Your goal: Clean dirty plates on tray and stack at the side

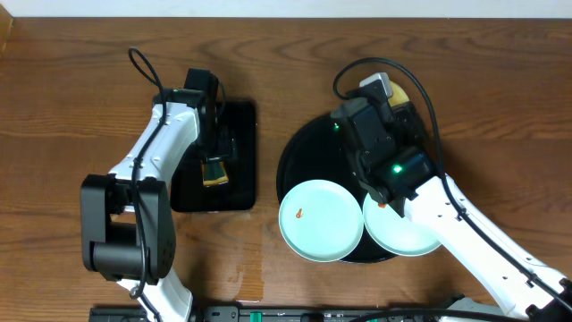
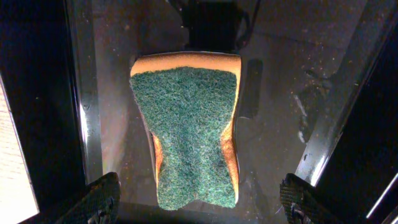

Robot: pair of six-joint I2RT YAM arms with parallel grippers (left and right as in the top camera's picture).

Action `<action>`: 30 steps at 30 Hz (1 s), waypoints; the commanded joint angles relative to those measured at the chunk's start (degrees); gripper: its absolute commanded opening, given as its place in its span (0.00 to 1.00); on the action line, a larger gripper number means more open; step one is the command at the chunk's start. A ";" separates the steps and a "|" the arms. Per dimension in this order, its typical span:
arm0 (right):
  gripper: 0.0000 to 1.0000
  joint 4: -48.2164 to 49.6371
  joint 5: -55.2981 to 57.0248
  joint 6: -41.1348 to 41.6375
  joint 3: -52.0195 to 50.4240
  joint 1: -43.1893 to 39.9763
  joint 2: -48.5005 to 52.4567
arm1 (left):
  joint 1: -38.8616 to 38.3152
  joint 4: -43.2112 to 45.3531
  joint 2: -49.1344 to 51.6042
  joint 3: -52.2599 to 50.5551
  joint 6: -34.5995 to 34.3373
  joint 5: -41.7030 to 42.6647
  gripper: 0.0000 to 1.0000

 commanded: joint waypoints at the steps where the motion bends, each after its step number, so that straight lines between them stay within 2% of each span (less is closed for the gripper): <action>1: 0.01 -0.70 1.33 3.82 0.42 -0.74 0.24 | 0.04 -0.11 -0.55 0.72 0.33 -0.50 0.83; 7: 0.01 -1.11 -0.26 4.24 0.42 -1.97 0.22 | 0.04 -0.11 -0.55 0.72 0.31 -0.50 0.83; 11: 0.01 -1.64 -6.36 5.95 0.42 -2.34 0.15 | 0.04 -0.11 -0.55 0.72 0.31 -0.50 0.83; 14: 0.01 -2.51 -7.28 10.34 0.42 -3.34 0.15 | 0.04 -0.11 -0.55 0.72 0.31 -0.50 0.83; 17: 0.01 -2.97 -13.18 13.09 0.42 -6.67 0.15 | 0.04 -0.11 -0.55 0.72 0.31 -0.50 0.83; 21: 0.01 -4.39 -25.44 19.65 0.46 -14.38 0.00 | 0.04 -0.13 -0.55 0.72 0.33 -0.50 0.83; 25: 0.01 -6.08 -41.92 25.68 0.46 -25.44 0.00 | 0.04 -0.11 -0.55 0.72 0.31 -0.50 0.83; 30: 0.01 -5.73 -57.05 28.26 0.46 -41.05 0.00 | 0.04 -0.11 -0.55 0.72 0.31 -0.50 0.83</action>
